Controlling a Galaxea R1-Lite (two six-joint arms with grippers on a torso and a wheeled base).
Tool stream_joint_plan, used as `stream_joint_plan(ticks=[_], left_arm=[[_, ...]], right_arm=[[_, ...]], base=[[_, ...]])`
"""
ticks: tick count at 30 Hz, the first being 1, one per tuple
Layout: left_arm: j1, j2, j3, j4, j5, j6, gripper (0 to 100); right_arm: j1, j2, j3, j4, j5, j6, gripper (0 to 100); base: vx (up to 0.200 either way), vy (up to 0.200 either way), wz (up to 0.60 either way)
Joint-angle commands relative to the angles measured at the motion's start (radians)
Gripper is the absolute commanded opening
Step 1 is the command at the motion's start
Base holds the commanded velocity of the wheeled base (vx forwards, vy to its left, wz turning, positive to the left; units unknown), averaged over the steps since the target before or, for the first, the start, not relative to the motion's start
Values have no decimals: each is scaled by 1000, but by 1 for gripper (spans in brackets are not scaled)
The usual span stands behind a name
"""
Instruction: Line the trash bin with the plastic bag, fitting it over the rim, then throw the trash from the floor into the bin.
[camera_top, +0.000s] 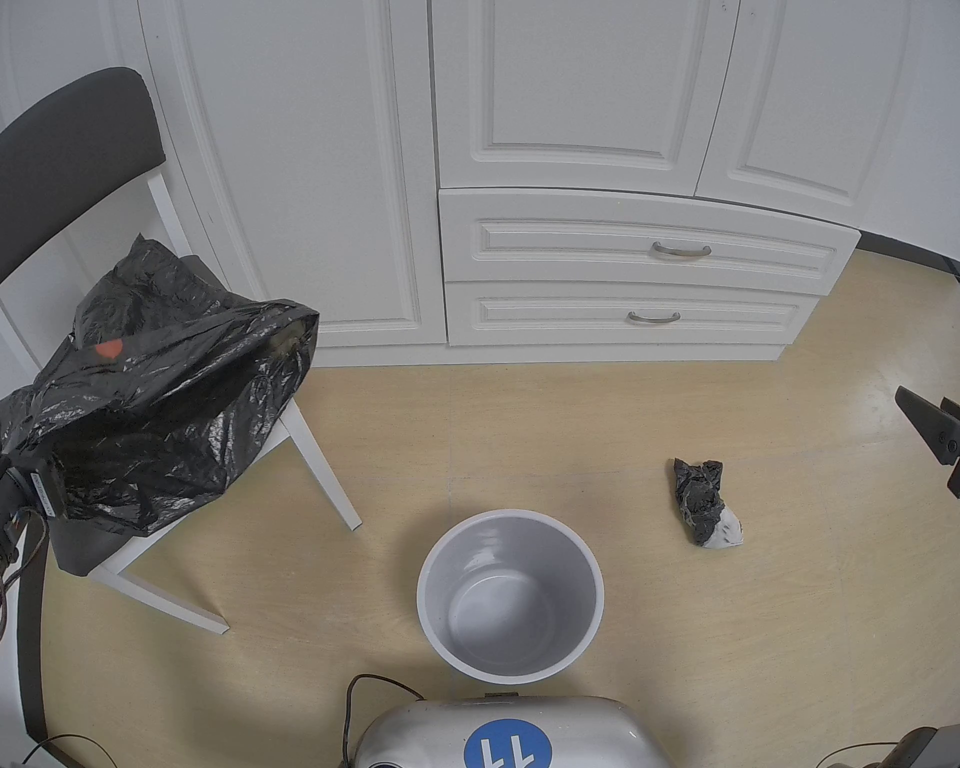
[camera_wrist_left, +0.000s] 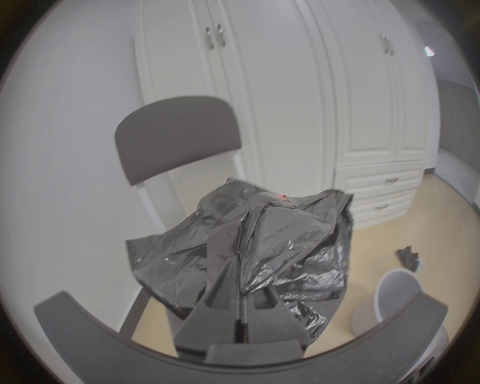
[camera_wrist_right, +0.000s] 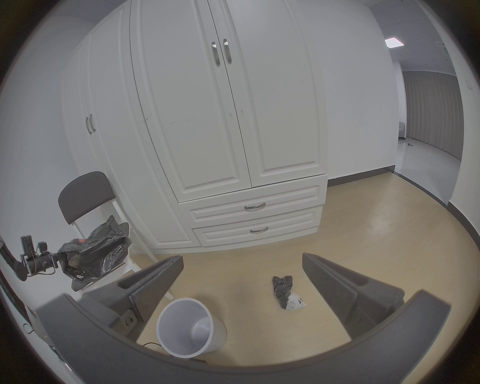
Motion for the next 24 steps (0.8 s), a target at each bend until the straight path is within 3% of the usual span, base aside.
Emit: stream_joint_plan(ticks=[1,7,11,14,16,24], left_arm=[[-178,-165,-18,5,-16,-43,0],[-340,-185,-42,4,-16,-70,0],[-452,-204,-70,-2,-14,-175,0],[-517,-219,-95,2,-14,-204,0],[-562,-230,-115,1,0,-207,0],[-711,-251,-151,1,106,-204,0]], right_arm=[[114,5,-4,-3,-16,-21,100],[255,122,-7,-133,-68,-90,100],[344,254,13,-285,-154,-118,100],[404,310,42,-348,-164,-116,100],[496,367,50,-404,-171,-104,100],[609,525,56,-473,-173,25,100]], base=[[0,0,0],[0,0,0],[0,0,0],[0,0,0],[0,0,0],[0,0,0]])
